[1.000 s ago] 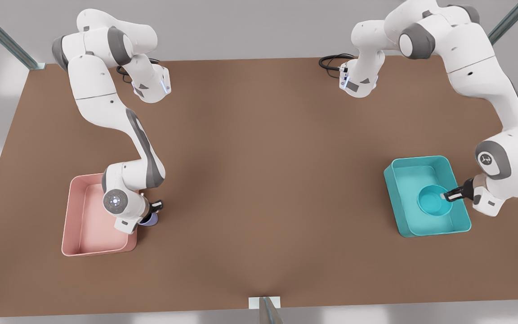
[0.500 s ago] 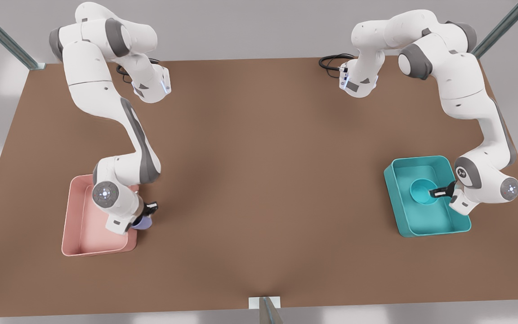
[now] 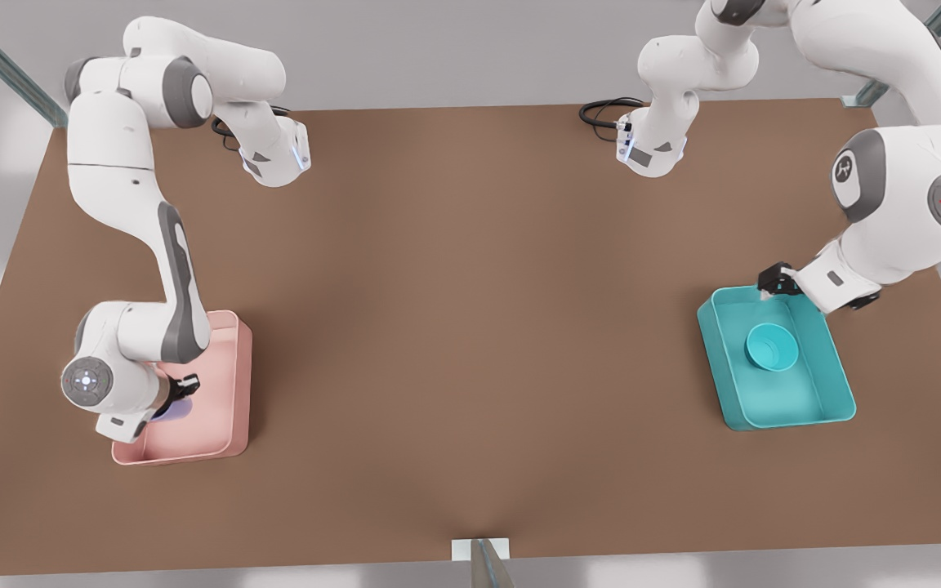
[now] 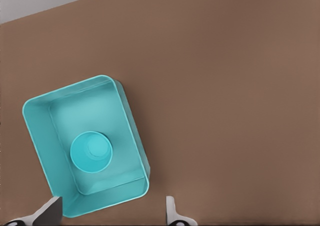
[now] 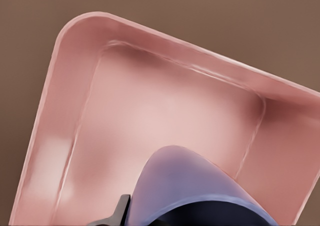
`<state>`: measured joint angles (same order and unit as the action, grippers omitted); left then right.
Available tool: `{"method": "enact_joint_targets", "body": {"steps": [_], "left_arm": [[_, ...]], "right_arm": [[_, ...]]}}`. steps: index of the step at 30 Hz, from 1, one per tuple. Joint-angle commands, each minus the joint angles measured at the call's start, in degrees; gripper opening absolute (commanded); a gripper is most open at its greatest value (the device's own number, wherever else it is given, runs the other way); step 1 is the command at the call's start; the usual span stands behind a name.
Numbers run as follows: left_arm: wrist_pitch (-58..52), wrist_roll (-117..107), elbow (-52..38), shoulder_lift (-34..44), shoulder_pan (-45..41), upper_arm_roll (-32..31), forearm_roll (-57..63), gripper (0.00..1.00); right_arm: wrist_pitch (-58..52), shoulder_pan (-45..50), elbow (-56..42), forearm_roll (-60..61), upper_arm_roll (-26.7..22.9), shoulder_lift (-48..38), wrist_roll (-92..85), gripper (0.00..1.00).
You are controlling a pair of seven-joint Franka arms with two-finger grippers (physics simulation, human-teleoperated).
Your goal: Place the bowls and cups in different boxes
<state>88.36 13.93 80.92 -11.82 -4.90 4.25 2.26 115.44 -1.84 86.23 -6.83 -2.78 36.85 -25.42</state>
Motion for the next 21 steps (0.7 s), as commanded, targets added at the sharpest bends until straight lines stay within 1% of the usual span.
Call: {"method": "enact_joint_targets", "body": {"steps": [1,6,7,8,14,16,18,20,21], "left_arm": [[-9.26,-7.77,-0.67,0.04,0.24,-0.12,0.99,1.0],[-9.61,-7.86,-0.67,0.22,0.33,-0.12,0.29,1.0],[-9.61,-7.77,-0.67,0.22,0.33,-0.12,0.29,1.0],[-9.61,-7.86,-0.67,0.22,0.33,-0.12,0.29,1.0],[-9.52,-7.77,-0.67,0.13,0.5,-0.12,-1.03,1.0],[-9.44,-7.77,-0.67,0.13,0.5,-0.12,-1.03,1.0],[-9.26,-7.86,-0.85,0.13,0.59,-0.03,-0.94,1.0],[-9.26,-7.77,-0.85,0.13,0.59,0.06,-1.12,1.0],[-9.26,-7.77,-0.85,0.04,0.59,0.06,-1.12,1.0]], "right_arm": [[4.79,-0.01,-0.01,-0.64,-0.12,1.56,-10.62,0.21],[7.61,-0.18,-0.01,-0.29,-0.03,3.49,-10.27,0.21],[7.61,-0.18,-0.01,-0.29,-0.03,3.67,-10.18,0.42],[7.61,-0.18,-0.01,-0.2,-0.03,3.67,-10.18,1.0],[7.17,-0.18,-0.01,-0.46,0.06,3.14,-10.97,1.0],[5.51,-0.18,-0.01,-0.37,0.41,1.38,-11.5,1.0],[1.29,-0.09,-0.01,0.51,0.5,-2.48,-11.85,1.0],[-6.88,0.69,-0.36,1.56,0.76,-8.37,-11.32,1.0],[-11.79,1.57,-1.84,4.62,0.76,-10.3,-11.06,1.0]]}}
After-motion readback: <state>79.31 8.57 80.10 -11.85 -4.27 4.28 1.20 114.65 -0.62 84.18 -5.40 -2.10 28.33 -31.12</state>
